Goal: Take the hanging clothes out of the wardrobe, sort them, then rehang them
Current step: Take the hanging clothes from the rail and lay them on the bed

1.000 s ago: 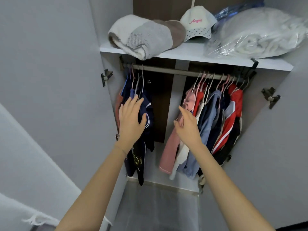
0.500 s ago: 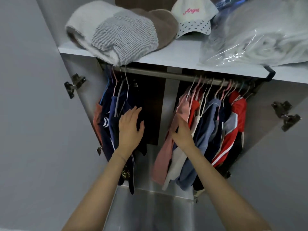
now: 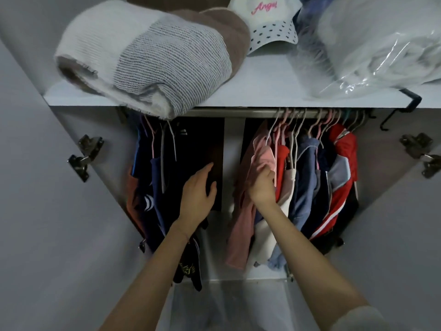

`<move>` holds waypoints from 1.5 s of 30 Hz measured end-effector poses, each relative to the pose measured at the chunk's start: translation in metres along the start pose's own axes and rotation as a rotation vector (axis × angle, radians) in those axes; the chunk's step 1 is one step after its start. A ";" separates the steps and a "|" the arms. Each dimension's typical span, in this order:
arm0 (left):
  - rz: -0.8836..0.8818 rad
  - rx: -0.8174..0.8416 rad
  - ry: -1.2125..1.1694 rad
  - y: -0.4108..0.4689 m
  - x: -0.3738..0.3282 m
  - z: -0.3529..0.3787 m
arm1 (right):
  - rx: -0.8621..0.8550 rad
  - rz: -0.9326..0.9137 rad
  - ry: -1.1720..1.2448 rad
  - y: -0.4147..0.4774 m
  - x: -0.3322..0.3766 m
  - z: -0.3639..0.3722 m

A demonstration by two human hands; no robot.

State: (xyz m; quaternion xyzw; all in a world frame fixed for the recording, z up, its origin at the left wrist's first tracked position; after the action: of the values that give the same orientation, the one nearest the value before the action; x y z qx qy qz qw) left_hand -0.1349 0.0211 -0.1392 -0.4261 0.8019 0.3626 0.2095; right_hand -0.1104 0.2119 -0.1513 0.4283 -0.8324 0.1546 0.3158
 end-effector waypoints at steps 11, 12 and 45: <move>-0.022 0.054 -0.070 0.006 0.019 -0.003 | -0.067 0.103 0.133 0.019 0.000 -0.001; -0.025 0.056 -0.069 0.006 0.019 -0.003 | -0.081 0.112 0.169 0.019 -0.002 -0.002; -0.268 0.057 -0.658 0.048 -0.037 0.042 | -0.045 -0.435 0.297 -0.033 -0.007 -0.051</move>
State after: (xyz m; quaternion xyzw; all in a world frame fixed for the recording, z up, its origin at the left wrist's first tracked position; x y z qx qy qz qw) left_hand -0.1530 0.0904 -0.1231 -0.3817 0.6384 0.4271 0.5142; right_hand -0.0607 0.2242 -0.1183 0.5627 -0.6685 0.1257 0.4698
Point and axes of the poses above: each hand's wrist, its own y-axis towards the middle knuckle, its own z-axis out of the palm, x = y × z, the point moved 2 cm from there along y, towards the middle knuckle, and after that the axes turned 1 degree about -y, right-handed, at the moved point
